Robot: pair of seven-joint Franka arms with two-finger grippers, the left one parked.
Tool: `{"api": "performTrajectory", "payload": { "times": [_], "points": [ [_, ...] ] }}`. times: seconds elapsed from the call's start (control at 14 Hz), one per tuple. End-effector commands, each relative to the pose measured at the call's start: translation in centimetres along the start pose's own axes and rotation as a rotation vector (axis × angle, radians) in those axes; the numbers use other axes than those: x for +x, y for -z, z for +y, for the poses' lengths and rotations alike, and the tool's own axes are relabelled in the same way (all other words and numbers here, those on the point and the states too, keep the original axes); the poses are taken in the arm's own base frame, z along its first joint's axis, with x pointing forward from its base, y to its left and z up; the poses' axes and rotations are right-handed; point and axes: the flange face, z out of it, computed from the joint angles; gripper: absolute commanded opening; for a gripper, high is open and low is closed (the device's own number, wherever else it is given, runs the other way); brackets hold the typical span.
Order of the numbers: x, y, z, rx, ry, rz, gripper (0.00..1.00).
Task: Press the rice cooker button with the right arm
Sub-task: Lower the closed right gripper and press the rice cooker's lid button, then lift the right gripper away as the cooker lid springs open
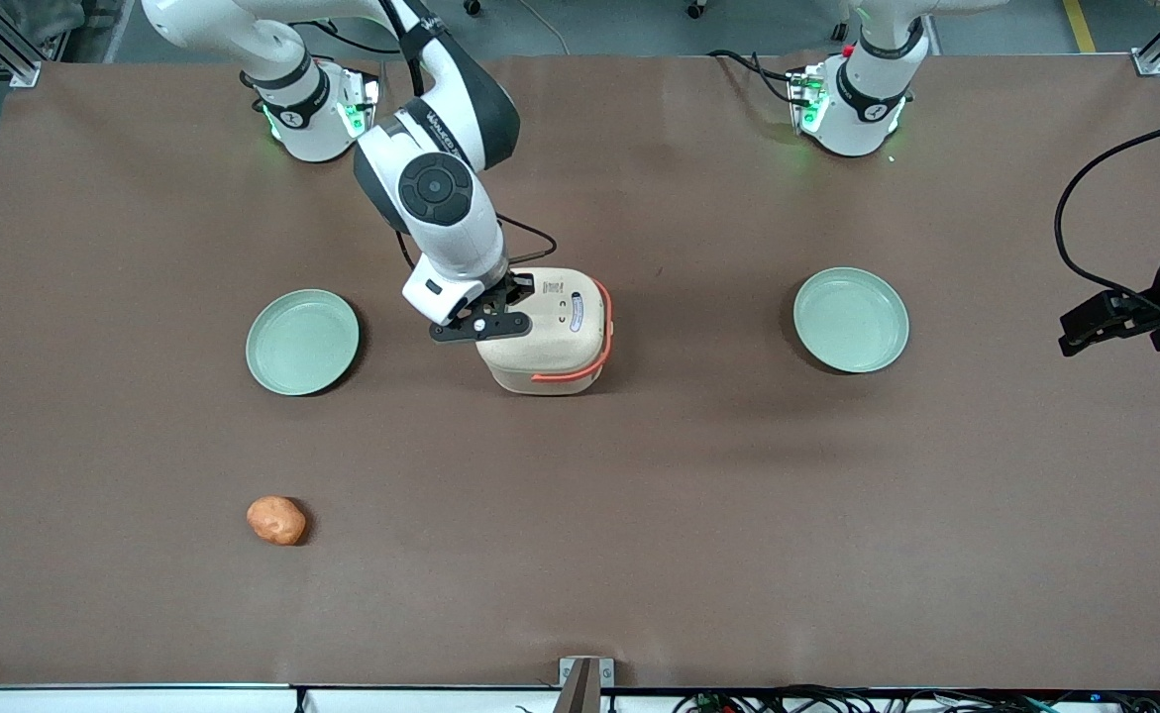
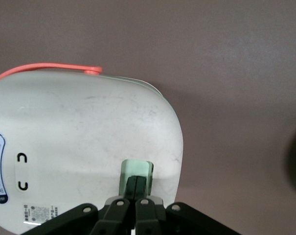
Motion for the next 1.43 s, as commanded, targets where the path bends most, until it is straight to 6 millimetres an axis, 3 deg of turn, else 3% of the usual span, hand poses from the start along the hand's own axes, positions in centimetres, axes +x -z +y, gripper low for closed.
{"api": "performTrajectory", "payload": {
  "times": [0.0,0.29,0.5,0.71,1.0,1.36],
  "points": [
    [-0.2,-2.9,-0.8,-0.011,-0.005,-0.017,0.05],
    [-0.2,-1.3,-0.4,-0.008,-0.028,-0.016,0.05],
    [-0.8,4.9,0.5,0.008,-0.075,-0.010,0.06],
    [-0.7,11.4,3.4,0.026,-0.119,-0.002,0.07],
    [-0.3,17.4,9.7,0.034,-0.195,0.007,0.10],
    [1.0,21.4,21.8,0.050,-0.315,0.019,0.13]
  ]
}}
